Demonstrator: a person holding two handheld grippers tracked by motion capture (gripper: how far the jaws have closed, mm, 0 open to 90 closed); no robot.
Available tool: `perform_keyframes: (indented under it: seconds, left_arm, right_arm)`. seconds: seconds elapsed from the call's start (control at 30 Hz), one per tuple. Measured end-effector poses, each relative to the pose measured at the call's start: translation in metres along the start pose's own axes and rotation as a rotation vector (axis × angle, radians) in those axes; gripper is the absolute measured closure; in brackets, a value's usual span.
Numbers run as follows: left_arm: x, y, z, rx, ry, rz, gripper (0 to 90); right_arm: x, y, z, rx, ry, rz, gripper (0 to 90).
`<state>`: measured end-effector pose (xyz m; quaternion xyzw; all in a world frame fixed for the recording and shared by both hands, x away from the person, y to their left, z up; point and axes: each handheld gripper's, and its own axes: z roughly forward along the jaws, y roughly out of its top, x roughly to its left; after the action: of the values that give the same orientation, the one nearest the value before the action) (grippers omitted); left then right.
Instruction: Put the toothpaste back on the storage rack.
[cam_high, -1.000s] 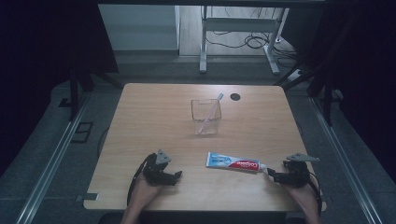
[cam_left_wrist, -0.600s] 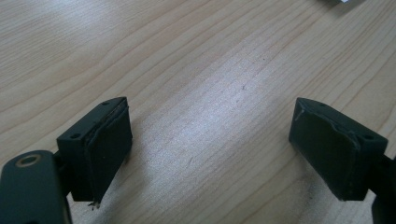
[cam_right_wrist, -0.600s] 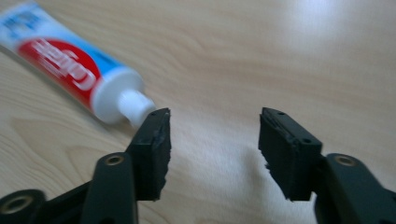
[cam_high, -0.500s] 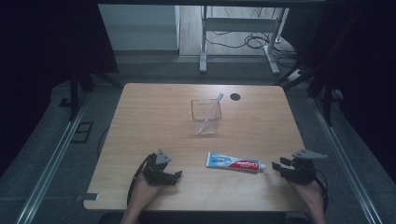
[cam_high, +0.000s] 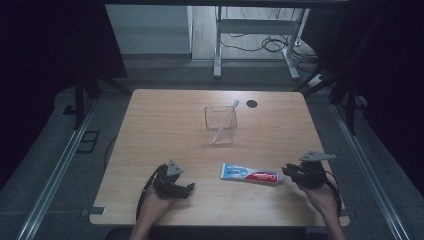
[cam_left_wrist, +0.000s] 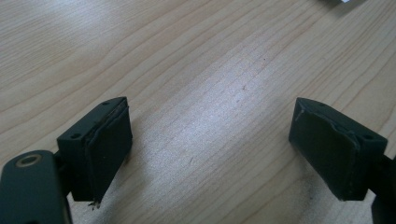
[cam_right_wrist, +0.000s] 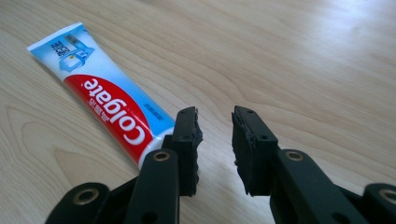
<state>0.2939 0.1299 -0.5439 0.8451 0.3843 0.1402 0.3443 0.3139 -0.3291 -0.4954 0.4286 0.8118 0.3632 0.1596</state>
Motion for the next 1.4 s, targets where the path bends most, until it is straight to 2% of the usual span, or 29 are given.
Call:
perform_keyframes:
  seconds: [0.37,0.5,0.63,0.8,1.1,1.2,1.4]
  left_arm:
    - [0.000,0.000,0.000,0.000,0.000,0.000,13.3]
    - [0.000,0.000,0.000,0.000,0.000,0.000,13.4]
    - [0.000,0.000,0.000,0.000,0.000,-0.001,13.3]
    - [0.000,0.000,0.000,0.000,0.000,-0.001,13.4]
    - [0.000,0.000,0.000,-0.001,0.001,-0.002,13.6]
    - [0.000,0.000,0.000,-0.001,0.001,-0.002,13.6]
    - [0.000,0.000,0.000,-0.001,0.001,-0.002,13.6]
  right_arm:
    - [-0.002,0.010,0.030,0.051,0.010,0.021,70.3]
    - [-0.001,0.011,0.036,0.072,0.026,0.006,68.4]
    - [0.002,0.011,0.035,0.078,0.050,0.009,65.2]
    - [0.010,0.008,0.031,0.088,0.067,-0.017,64.1]
    - [0.023,0.000,0.024,0.097,0.086,-0.034,61.7]
    - [0.025,-0.002,0.023,0.105,0.074,-0.042,59.9]
    - [0.022,0.000,0.018,0.117,0.062,-0.021,55.3]
